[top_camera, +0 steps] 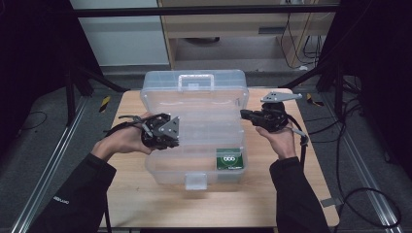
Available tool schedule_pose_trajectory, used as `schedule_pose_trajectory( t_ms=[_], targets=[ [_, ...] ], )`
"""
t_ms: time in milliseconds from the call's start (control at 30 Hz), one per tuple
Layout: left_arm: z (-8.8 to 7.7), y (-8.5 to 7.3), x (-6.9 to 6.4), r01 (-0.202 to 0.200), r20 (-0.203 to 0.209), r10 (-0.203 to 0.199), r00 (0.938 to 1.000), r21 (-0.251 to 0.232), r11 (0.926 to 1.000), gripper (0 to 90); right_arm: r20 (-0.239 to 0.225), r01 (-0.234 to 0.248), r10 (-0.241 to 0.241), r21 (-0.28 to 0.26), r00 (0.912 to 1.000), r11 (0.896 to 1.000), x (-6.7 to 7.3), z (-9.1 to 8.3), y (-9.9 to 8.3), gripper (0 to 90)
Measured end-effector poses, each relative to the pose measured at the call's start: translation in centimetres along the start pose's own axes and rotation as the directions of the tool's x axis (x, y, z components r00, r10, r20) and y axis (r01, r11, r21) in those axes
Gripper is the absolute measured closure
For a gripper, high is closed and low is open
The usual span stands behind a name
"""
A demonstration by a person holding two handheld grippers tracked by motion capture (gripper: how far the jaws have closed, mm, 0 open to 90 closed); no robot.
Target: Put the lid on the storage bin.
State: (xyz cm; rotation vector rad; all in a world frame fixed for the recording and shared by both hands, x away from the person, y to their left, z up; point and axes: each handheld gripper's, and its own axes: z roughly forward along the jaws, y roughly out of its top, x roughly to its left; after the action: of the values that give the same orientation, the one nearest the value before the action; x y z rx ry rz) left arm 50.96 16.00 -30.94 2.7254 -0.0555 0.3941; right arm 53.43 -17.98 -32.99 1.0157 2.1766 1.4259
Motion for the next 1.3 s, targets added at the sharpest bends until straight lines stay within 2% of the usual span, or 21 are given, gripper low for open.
schedule_pose_trajectory(
  t_ms=[67, 100, 167, 200, 233, 433, 767, 933, 1000, 1100, 1133, 1300],
  targets=[
    [0.0, -0.1, 0.0, -0.004, 0.004, 0.004, 1.0, -0.003, 1.0, 85.4, 0.001, -0.002, 0.002, 0.001, 1.0, 1.0, -0.1, 0.0, -0.1, 89.7],
    [0.0, -0.2, -0.2, 0.023, 0.017, -0.023, 0.9996, 0.01, 0.9997, 85.4, 0.002, -0.003, 0.003, 0.0, 1.0, 1.0, 0.0, 0.0, -0.1, 89.8],
    [0.0, -0.2, -0.3, 0.028, 0.029, -0.028, 0.9992, 0.009, 0.9996, 85.4, 0.003, -0.006, 0.006, -0.003, 1.0, 1.0, -0.1, -0.1, -0.1, 89.9],
    [0.0, -0.2, -0.3, 0.022, 0.027, -0.022, 0.9994, 0.007, 0.9997, 85.3, 0.0, -0.009, 0.009, -0.006, 1.0, 1.0, -0.1, -0.1, -0.1, 89.9],
    [0.1, -0.2, -0.1, -0.009, 0.014, 0.009, 0.9999, -0.007, 0.9999, 85.3, 0.001, -0.011, 0.011, -0.007, 0.9999, 1.0, -0.2, -0.1, -0.1, 89.9],
    [0.2, -0.4, -0.4, -0.008, 0.02, 0.009, 0.9998, -0.023, 0.9997, 85.2, -0.001, -0.014, 0.014, -0.003, 0.9999, 1.0, -0.3, -0.3, -0.4, 89.9],
    [0.6, -0.5, -0.9, -0.021, 0.042, 0.022, 0.9989, -0.019, 0.9996, 84.8, -0.025, -0.029, 0.03, 0.013, 0.9992, 0.999, -0.4, -0.5, -0.7, 90.0],
    [0.7, -0.5, -1.3, -0.035, 0.018, 0.035, 0.9992, -0.017, 0.9993, 82.5, -0.044, -0.026, 0.027, 0.013, 0.9987, 1.0, -0.1, -0.6, -1.0, 89.9],
    [0.6, -0.5, -1.3, -0.028, 0.013, 0.028, 0.9995, -0.041, 0.9988, 80.0, -0.048, -0.03, 0.03, 0.015, 0.9984, 0.999, -0.1, -0.6, -1.1, 89.9],
    [0.5, -0.6, -1.2, -0.001, 0.0, 0.001, 1.0, -0.089, 0.996, 71.5, -0.051, -0.034, 0.035, 0.017, 0.9981, 0.999, -0.2, -0.7, -1.4, 89.8],
    [0.5, -0.6, -1.2, 0.026, 0.007, -0.025, 0.9997, -0.117, 0.9928, 69.1, -0.052, -0.035, 0.036, 0.016, 0.998, 0.999, -0.2, -0.7, -1.4, 89.8],
    [0.6, -0.5, -1.5, 0.077, 0.02, -0.074, 0.997, -0.18, 0.9806, 59.8, -0.055, -0.033, 0.034, 0.02, 0.9979, 0.999, -0.1, -0.8, -1.6, 89.1]
  ],
)
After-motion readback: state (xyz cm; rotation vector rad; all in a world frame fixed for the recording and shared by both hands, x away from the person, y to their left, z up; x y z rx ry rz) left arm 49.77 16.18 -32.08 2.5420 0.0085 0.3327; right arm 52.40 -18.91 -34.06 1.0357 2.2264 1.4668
